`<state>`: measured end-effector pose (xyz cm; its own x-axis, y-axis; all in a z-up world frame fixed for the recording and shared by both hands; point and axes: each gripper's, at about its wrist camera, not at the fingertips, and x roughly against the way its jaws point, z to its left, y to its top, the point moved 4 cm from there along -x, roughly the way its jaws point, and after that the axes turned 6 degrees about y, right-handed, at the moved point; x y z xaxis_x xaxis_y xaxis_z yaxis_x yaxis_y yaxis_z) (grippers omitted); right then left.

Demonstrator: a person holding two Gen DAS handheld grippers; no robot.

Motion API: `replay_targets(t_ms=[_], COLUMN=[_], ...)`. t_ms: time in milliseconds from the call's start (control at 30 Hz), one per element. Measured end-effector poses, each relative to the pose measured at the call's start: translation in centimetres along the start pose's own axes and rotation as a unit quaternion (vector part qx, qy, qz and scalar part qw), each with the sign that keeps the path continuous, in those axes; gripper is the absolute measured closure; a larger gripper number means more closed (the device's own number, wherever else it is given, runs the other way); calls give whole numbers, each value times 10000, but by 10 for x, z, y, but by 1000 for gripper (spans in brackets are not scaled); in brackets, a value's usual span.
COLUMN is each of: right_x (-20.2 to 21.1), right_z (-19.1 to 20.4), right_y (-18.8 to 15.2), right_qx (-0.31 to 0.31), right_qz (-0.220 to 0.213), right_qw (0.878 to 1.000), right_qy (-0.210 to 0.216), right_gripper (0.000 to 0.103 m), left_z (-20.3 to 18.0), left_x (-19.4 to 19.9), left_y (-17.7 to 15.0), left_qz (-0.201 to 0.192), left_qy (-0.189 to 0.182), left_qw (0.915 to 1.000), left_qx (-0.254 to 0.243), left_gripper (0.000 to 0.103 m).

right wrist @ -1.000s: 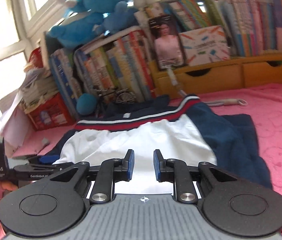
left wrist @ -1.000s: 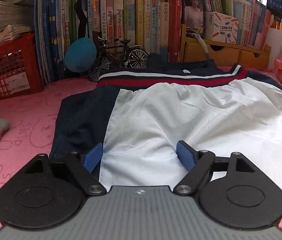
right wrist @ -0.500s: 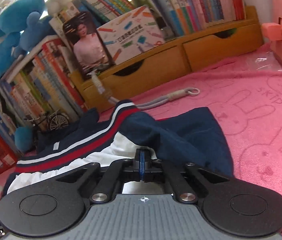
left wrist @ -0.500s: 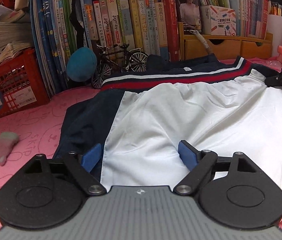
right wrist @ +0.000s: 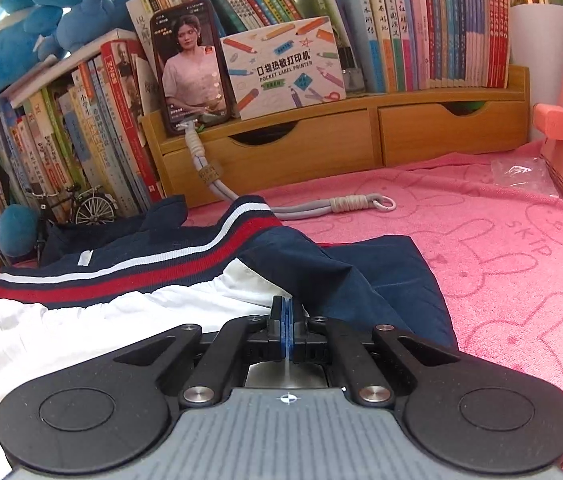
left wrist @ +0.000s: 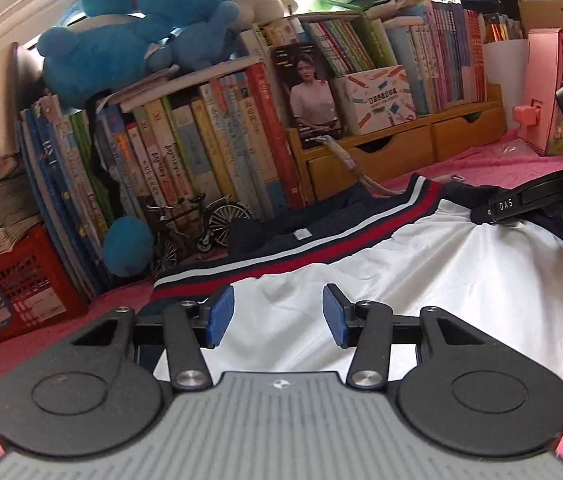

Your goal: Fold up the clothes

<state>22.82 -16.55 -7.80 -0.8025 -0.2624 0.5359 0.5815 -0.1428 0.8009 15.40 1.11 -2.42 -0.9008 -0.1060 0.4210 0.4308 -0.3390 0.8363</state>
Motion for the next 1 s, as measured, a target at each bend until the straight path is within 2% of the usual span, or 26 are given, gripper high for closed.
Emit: replay_targets(t_ms=[33, 100, 133, 167, 233, 267, 300, 367, 467, 533, 667, 800, 900, 933, 967, 1000], right_x=[0, 0, 0, 0, 0, 0, 0, 0, 0, 0, 1, 1, 9, 15, 24, 34], right_z=[0, -4, -5, -7, -8, -7, -7, -5, -4, -5, -8, -11, -8, -4, 2, 10], right_y=[0, -1, -1, -1, -2, -2, -2, -1, -1, -1, -1, -1, -2, -4, -5, -8], right_qx=[-17, -129, -190, -248, -283, -272, -260, -244, -239, -273, -388, -499, -371, -239, -57, 138], right_qz=[-2, -8, -12, -14, -13, -10, -7, 7, 22, 24, 24, 18, -38, -90, -160, -224], right_qw=[10000, 9999, 9997, 9995, 9994, 9994, 9995, 9995, 9994, 9993, 9986, 9978, 9988, 9994, 9998, 9996], right_qy=[11, 88, 132, 173, 200, 193, 186, 210, 245, 268, 352, 428, 328, 233, 104, 32], right_gripper=[100, 100, 99, 99, 100, 100, 99, 99, 100, 99, 99, 99, 99, 97, 89, 72], left_z=[-8, -11, -4, 6, 37, 52, 65, 81, 90, 97, 112, 102, 102, 102, 102, 101], left_x=[-13, -40, -48, -56, -62, -65, -68, -70, -72, -77, -84, -86, -87, -87, -87, -87], left_y=[0, -10, -17, -23, -28, -30, -33, -39, -42, -45, -55, -53, -53, -53, -53, -53], left_qz=[138, 443, 505, 545, 649, 703, 731, 804, 882, 972, 1142, 1204, 1214, 1217, 1219, 1225], left_qy=[38, 362, 507, 645, 865, 971, 904, 643, 507, 281, -256, -186, -199, -205, -210, -219], left_qw=[9998, 9973, 9964, 9957, 9941, 9924, 9924, 9924, 9905, 9870, 9719, 9757, 9756, 9756, 9756, 9756], left_qx=[-142, -468, -451, -392, 33, 262, 408, 667, 929, 1252, 2041, 1822, 1816, 1816, 1815, 1811], left_gripper=[57, 59, 59, 58, 56, 47, 36, 29, 27, 27, 22, 18, 16, 16, 16, 15])
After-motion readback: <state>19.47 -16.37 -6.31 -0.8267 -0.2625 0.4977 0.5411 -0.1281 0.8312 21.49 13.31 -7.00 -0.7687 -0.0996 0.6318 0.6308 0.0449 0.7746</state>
